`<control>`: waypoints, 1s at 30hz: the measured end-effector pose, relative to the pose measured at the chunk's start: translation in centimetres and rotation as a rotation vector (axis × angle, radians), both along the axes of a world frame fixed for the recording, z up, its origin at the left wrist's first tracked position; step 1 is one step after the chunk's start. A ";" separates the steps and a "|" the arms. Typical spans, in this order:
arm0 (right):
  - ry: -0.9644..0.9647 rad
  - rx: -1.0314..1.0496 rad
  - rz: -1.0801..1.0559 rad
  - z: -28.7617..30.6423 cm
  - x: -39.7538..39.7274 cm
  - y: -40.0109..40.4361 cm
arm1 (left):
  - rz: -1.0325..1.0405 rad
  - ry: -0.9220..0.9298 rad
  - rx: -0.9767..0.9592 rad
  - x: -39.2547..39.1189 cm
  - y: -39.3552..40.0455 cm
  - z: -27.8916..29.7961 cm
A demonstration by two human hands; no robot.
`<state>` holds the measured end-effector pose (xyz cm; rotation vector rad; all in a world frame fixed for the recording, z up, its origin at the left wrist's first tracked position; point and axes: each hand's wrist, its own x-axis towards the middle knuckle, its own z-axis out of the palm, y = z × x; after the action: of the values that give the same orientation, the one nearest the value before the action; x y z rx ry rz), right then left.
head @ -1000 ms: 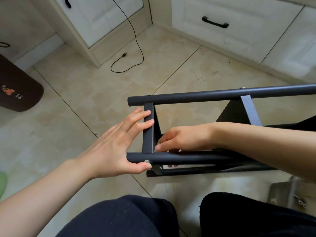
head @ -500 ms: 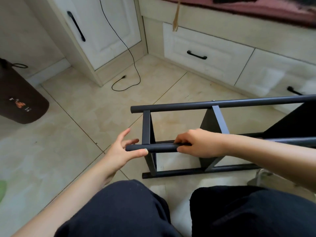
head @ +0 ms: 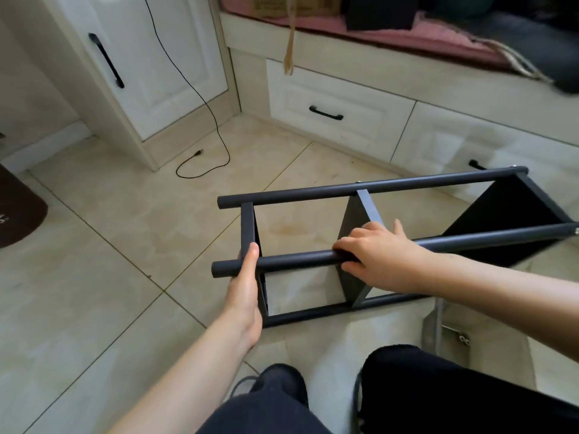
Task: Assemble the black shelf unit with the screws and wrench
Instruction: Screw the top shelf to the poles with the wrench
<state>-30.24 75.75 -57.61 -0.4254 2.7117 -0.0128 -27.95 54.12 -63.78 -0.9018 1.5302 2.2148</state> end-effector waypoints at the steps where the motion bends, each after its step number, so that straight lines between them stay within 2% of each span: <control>1: -0.063 -0.027 -0.033 0.3 0.0 0.4 | 0.041 -0.016 -0.023 -0.2 0.2 -0.2; 4: -0.148 -0.101 -0.022 0.6 -0.3 1.3 | 0.108 -0.026 -0.073 -0.6 0.4 -0.7; 10: -0.065 -0.162 0.029 0.2 -1.2 1.8 | 0.091 -0.030 -0.100 -1.2 0.1 0.5; 20: 0.099 -0.287 0.026 4.1 -4.4 2.4 | 0.134 0.123 -0.123 -6.2 -0.2 6.5; 25: 0.197 -0.381 0.020 7.1 -5.5 1.7 | 0.134 0.272 -0.170 -8.8 -0.7 11.3; 30: 0.292 -0.495 0.016 10.1 -5.4 0.4 | 0.088 0.519 -0.275 -9.4 -1.2 17.2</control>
<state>-35.62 76.17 -47.50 -0.6296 2.9767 -0.6773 -37.36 52.92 -46.59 -0.4813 2.0999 2.4711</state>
